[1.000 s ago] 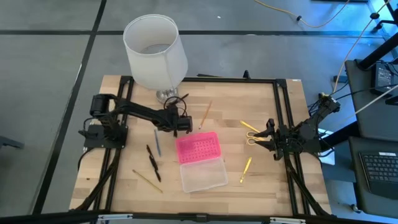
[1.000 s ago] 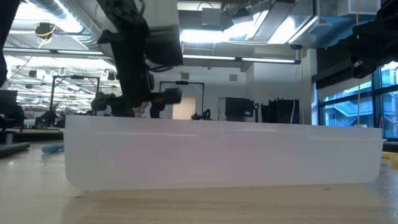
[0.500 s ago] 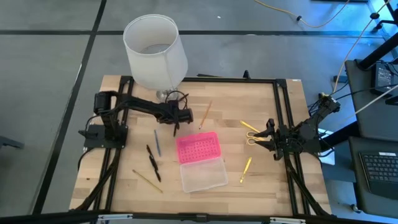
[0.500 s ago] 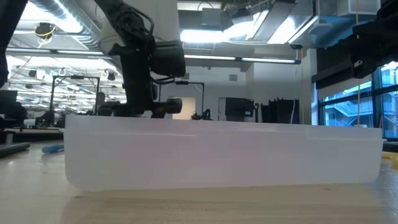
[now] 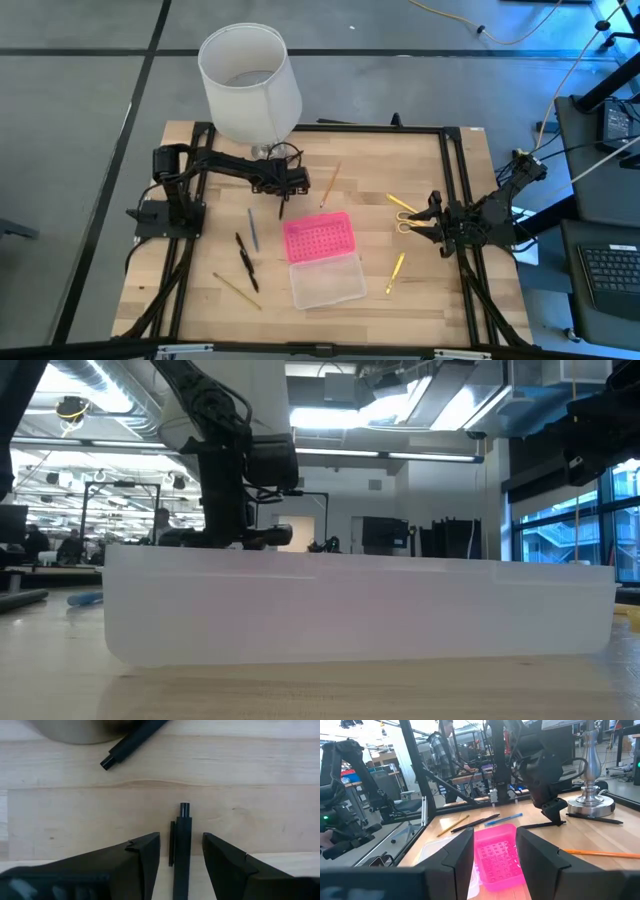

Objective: Pick & place school supplies into a supply box
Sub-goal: Put the black pen into the transparent supply box

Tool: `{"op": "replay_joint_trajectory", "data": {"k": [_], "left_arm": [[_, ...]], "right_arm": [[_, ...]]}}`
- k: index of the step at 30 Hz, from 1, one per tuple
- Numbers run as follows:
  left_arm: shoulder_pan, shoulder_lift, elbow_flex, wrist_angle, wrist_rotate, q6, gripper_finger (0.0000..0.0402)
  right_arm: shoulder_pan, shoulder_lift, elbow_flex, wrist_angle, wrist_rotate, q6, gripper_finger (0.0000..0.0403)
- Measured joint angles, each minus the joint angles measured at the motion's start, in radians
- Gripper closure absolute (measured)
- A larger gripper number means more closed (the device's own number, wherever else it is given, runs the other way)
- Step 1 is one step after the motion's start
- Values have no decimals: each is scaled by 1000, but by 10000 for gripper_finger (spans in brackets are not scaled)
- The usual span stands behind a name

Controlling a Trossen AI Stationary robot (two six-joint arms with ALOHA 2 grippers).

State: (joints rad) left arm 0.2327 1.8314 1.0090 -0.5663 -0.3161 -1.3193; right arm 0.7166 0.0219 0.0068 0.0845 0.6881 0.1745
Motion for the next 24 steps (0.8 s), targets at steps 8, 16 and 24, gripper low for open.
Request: {"op": "replay_joint_trajectory", "data": {"k": [8, 16, 24], "left_arm": [[-3, -2, -1, -11, 16, 12, 293], [-6, -1, -2, -7, 31, 68, 341], [-9, -21, -3, -6, 27, 123, 357]], "right_arm": [[0, 0, 0, 0, 0, -2, 252], [0, 0, 0, 0, 0, -3, 252], [0, 0, 0, 0, 0, -1, 252]]}}
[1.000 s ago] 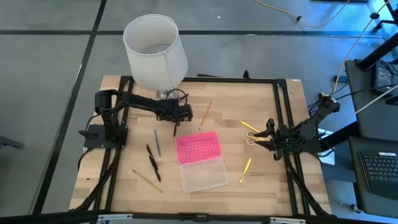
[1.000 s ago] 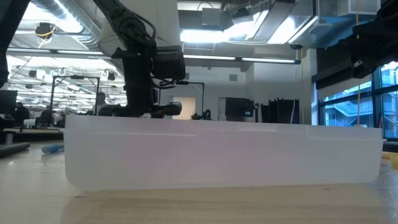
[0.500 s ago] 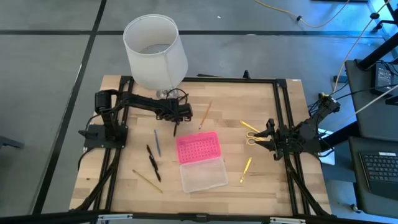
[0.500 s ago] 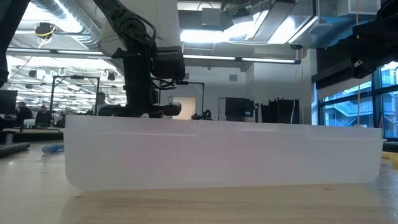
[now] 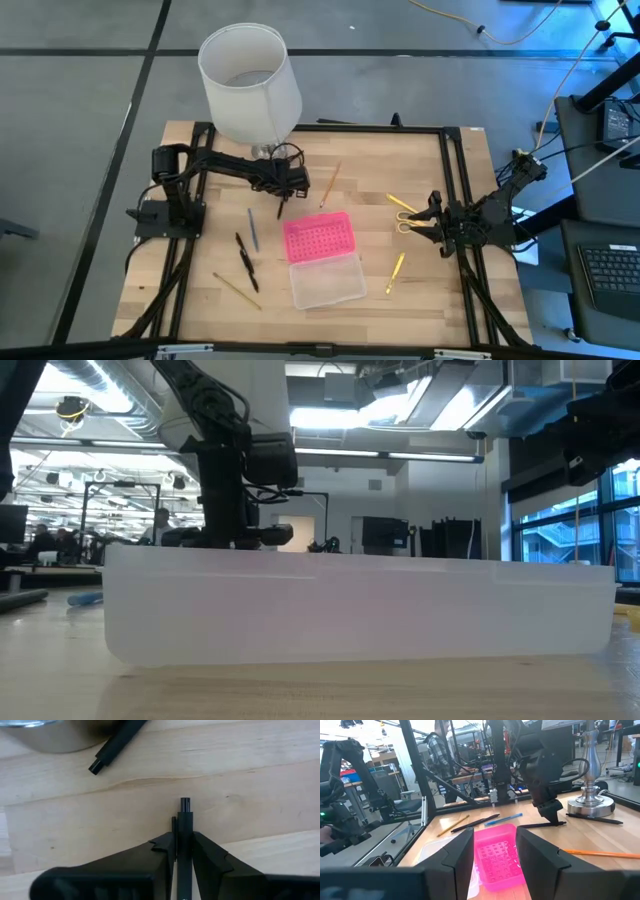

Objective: Pick & place school supplies into a supply box
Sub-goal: Put the black pen into the transparent supply box

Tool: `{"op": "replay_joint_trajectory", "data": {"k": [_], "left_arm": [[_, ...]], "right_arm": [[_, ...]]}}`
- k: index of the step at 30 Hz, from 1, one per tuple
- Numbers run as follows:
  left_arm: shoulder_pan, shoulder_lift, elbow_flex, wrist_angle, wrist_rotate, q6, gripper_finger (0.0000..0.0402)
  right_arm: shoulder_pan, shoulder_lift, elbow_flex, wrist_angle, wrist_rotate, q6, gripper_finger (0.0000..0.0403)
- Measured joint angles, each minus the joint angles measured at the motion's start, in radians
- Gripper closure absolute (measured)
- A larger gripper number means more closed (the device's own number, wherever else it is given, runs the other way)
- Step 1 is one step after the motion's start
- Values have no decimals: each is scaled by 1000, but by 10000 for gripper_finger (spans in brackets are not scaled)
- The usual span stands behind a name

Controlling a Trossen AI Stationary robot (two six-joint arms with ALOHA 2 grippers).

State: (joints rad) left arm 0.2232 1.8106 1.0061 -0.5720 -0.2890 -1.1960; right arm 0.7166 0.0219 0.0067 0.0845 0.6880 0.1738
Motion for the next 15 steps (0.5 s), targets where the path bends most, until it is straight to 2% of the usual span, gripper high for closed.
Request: {"op": "replay_joint_trajectory", "data": {"k": [6, 15], "left_arm": [[-21, -51, -4, -5, 65, 6, 355], [-109, -175, -4, 17, 70, 16, 355]], "right_arm": [[0, 0, 0, 0, 0, 0, 252], [0, 0, 0, 0, 0, -2, 252]]}}
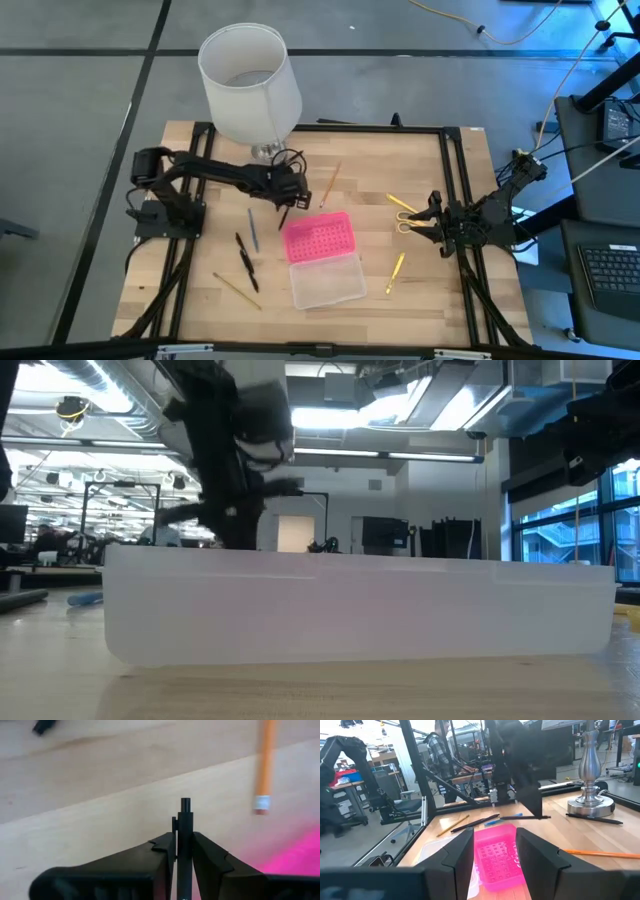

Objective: Pick & place school supplies into a supply box
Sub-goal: Put the black pen into the transparent supply box

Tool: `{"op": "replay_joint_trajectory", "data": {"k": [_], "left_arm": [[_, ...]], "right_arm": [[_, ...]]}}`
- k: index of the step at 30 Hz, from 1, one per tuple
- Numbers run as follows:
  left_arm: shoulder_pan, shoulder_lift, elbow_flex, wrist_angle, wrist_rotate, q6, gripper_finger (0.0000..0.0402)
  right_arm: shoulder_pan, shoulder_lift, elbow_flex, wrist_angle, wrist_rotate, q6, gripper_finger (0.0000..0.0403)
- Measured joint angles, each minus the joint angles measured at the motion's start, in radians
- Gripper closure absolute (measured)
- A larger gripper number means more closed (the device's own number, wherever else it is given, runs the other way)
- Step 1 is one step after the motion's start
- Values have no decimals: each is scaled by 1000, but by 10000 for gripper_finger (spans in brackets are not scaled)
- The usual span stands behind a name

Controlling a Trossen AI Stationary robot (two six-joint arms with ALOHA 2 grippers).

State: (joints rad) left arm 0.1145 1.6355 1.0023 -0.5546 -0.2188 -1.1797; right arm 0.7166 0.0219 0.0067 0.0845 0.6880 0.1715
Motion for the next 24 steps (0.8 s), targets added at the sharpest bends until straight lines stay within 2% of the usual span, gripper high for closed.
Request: {"op": "replay_joint_trajectory", "data": {"k": [6, 9, 14, 17, 24], "left_arm": [[-130, -102, 2, 210, 1, 56, 355], [-198, -122, 2, 427, 15, 149, 355], [-293, -104, 23, 823, 105, 307, 356], [-334, -62, 100, 809, 101, 418, 363], [-400, 93, 393, 520, 117, 576, 366]], "right_arm": [[0, 0, 0, 0, 0, -10, 252], [0, 0, 0, 0, 0, -29, 252], [0, 0, 0, 0, 0, -27, 252], [0, 0, 0, 0, -1, -24, 252], [0, 0, 0, 0, -9, -21, 252]]}}
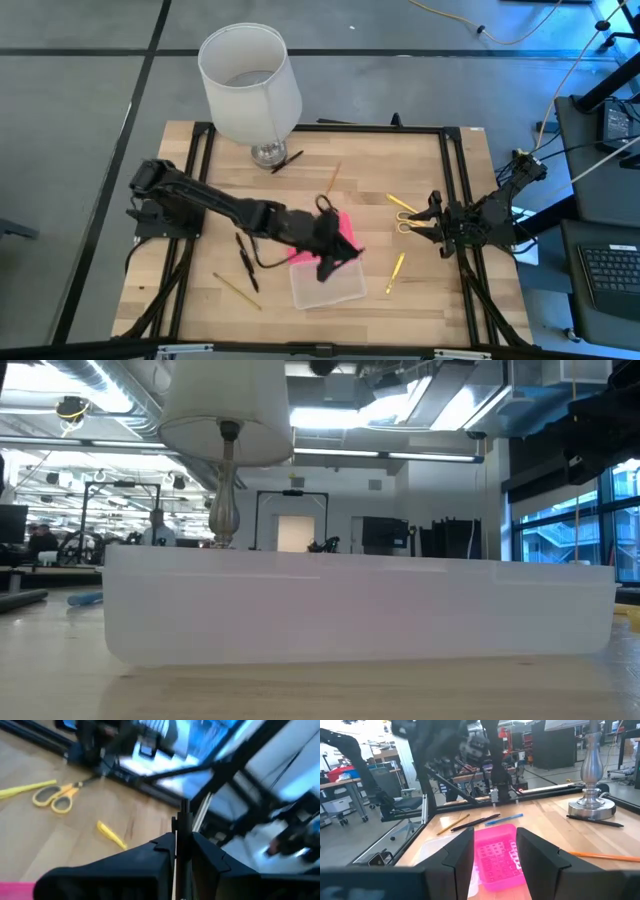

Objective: Pick & place school supplies into a supply box
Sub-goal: Put the black pen into the transparent supply box

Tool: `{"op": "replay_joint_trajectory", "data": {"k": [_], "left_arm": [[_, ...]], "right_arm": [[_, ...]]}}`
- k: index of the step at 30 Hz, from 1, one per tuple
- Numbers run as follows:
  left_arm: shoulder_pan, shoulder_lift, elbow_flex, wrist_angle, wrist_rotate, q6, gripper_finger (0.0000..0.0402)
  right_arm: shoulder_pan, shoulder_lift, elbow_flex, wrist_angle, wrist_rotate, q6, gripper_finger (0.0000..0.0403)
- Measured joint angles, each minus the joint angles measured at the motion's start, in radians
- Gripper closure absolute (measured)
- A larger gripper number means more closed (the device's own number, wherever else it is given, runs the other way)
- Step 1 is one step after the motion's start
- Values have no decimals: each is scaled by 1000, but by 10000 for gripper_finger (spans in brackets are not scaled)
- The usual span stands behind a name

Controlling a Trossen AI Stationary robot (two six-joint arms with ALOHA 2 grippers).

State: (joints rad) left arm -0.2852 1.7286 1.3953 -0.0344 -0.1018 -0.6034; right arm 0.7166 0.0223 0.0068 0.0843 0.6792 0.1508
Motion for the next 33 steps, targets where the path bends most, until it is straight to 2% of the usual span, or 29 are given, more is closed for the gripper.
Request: {"op": "replay_joint_trajectory", "data": {"k": [4, 8, 17, 20, 26, 33], "left_arm": [[-16, 109, 135, -196, 0, 23, 365], [-16, 214, 203, -346, 21, -19, 365], [-16, 398, 208, -354, 145, -123, 363], [-14, 427, 208, -382, 149, -134, 362], [-13, 432, 209, -457, 115, -133, 364], [-12, 432, 209, -554, 39, -96, 361]], "right_arm": [[0, 0, 0, 0, -1, 1, 252], [0, 0, 0, 0, -3, 1, 252], [0, 0, 0, 0, -11, 2, 252], [0, 0, 0, 17, -39, 87, 252], [0, 0, 0, 10, -224, 191, 252], [0, 0, 0, -2, -237, 236, 252]]}}
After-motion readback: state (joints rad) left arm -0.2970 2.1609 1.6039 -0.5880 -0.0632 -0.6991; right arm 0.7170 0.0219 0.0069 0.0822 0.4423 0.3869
